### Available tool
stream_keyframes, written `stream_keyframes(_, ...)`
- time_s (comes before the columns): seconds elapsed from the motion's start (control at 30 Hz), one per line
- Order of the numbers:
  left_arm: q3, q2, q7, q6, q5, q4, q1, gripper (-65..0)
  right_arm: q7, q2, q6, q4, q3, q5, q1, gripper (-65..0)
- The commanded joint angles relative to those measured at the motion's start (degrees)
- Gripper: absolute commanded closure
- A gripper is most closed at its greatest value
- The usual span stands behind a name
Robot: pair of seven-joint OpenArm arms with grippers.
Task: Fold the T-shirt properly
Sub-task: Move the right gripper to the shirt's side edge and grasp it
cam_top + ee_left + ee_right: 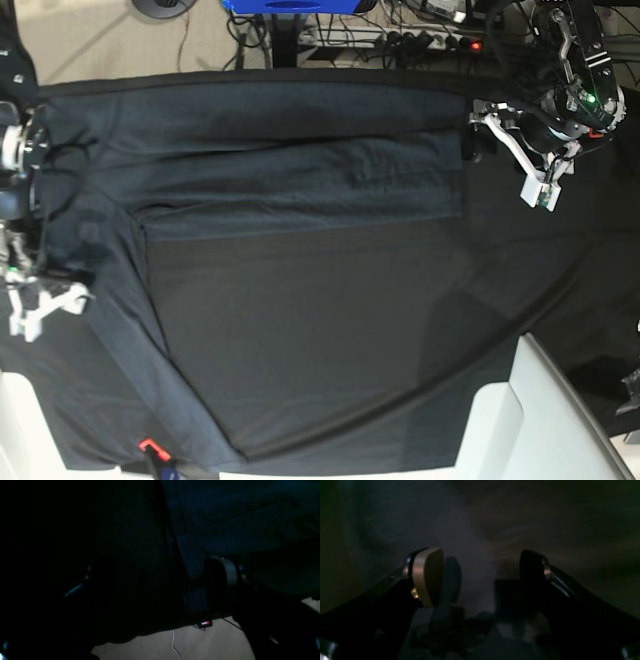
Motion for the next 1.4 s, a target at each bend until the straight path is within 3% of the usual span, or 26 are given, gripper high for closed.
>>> stream_keyframes(0.0,-0.4,-0.6,-0.9,-0.2,-0.7,0.8,0.0,-52.5,1.1,0.9,0.0,0.7,0.0,0.4,1.7,-45.3)
stream_keyframes(0.43,-0.4,-0.5,-0.9,-0.2,-0.7,0.7,0.3,-52.5,1.1,0.5,0.0,0.6,-0.1,0.4,-0.8,-43.8)
stream_keyframes(0.5,-0.4,-0.5,-0.9,-0.2,-0.7,0.7,0.4,-52.5,1.1,0.2,0.0,0.6,-0.1,0.4,-0.8,-34.8)
stream_keyframes(0.67,-0.4,-0.5,-0.8,-0.2,-0.7,0.7,0.4,-52.5,1.0,0.1,0.0,0.6,-0.1,0.4,-0.8,-0.2)
stream_keyframes(0.9,-0.1,-0.5,-0.5,-0.2,-0.7,0.7,0.2,-52.5,-0.8,0.1,0.1,4.3,0.0,0.4,-2.1,0.0)
stream_keyframes(1.2,0.2,-0.5,-0.4,-0.2,-0.7,0.7,-0.2,-52.5,-18.1,-2.0,-0.1,38.4,0.7,0.7,-18.4,0.0)
stream_keyframes(1.37,0.2,-0.5,-0.4,-0.2,-0.7,0.7,-0.3,-52.5,-24.9,-5.8,-0.1,52.8,5.8,0.5,-26.1,0.0)
